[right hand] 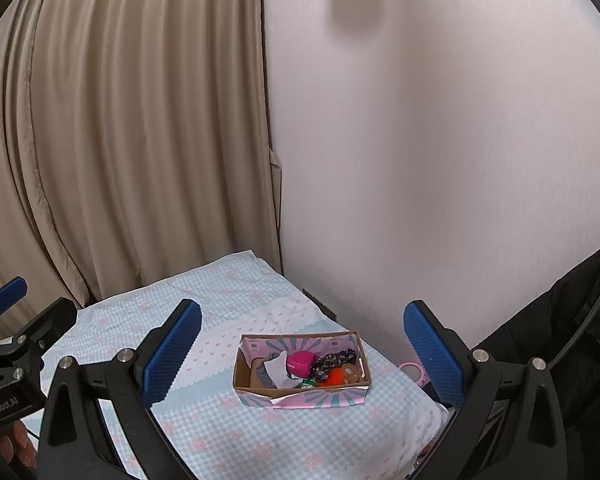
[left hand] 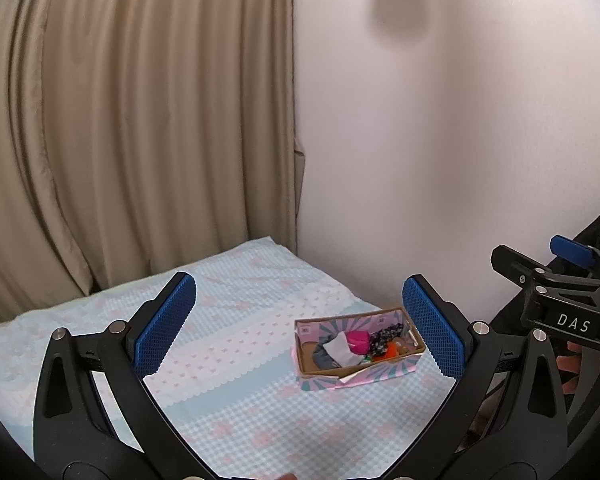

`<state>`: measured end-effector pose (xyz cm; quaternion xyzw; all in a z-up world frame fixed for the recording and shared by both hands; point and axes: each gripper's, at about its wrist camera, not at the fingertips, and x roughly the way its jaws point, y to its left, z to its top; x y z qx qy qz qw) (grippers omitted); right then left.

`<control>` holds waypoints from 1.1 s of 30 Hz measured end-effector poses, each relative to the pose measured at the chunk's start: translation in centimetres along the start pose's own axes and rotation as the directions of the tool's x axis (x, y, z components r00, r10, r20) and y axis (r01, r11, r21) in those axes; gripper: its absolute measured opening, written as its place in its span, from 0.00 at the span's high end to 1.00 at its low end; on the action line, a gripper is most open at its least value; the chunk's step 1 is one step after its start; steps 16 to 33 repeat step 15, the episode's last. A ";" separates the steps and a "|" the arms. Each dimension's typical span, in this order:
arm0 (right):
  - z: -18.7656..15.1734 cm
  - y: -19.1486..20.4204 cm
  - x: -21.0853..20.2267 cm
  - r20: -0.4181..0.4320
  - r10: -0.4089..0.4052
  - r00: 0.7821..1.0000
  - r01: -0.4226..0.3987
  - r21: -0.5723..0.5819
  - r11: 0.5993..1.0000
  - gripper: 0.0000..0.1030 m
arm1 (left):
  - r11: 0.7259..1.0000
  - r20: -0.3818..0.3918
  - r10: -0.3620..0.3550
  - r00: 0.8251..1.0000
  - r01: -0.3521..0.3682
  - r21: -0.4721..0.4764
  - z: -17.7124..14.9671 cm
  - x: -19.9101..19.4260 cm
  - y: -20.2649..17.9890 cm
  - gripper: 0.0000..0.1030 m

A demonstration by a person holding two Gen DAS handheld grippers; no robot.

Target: Organize soft objects

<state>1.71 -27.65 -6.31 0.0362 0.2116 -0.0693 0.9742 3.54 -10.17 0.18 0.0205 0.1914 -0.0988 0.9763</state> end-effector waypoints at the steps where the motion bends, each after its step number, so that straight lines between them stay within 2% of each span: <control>1: 0.0 0.0 0.1 0.001 0.000 1.000 0.000 -0.001 1.000 0.02 | 1.000 0.006 0.001 1.000 -0.001 0.001 0.0 -0.1 0.0 0.00; 6: 0.1 0.3 0.0 0.018 0.005 1.000 -0.005 -0.002 1.000 0.02 | 1.000 -0.001 0.000 1.000 0.000 -0.010 0.0 0.1 0.2 0.00; 12: 0.0 0.3 0.0 0.049 -0.005 0.999 0.005 0.007 1.000 0.02 | 0.999 0.004 0.040 0.999 -0.040 -0.005 -0.3 0.5 0.3 0.00; 33: 0.0 0.3 0.7 0.043 -0.007 0.999 0.007 0.008 1.000 0.02 | 0.999 0.012 0.042 0.999 -0.042 -0.005 -0.5 1.0 0.3 0.00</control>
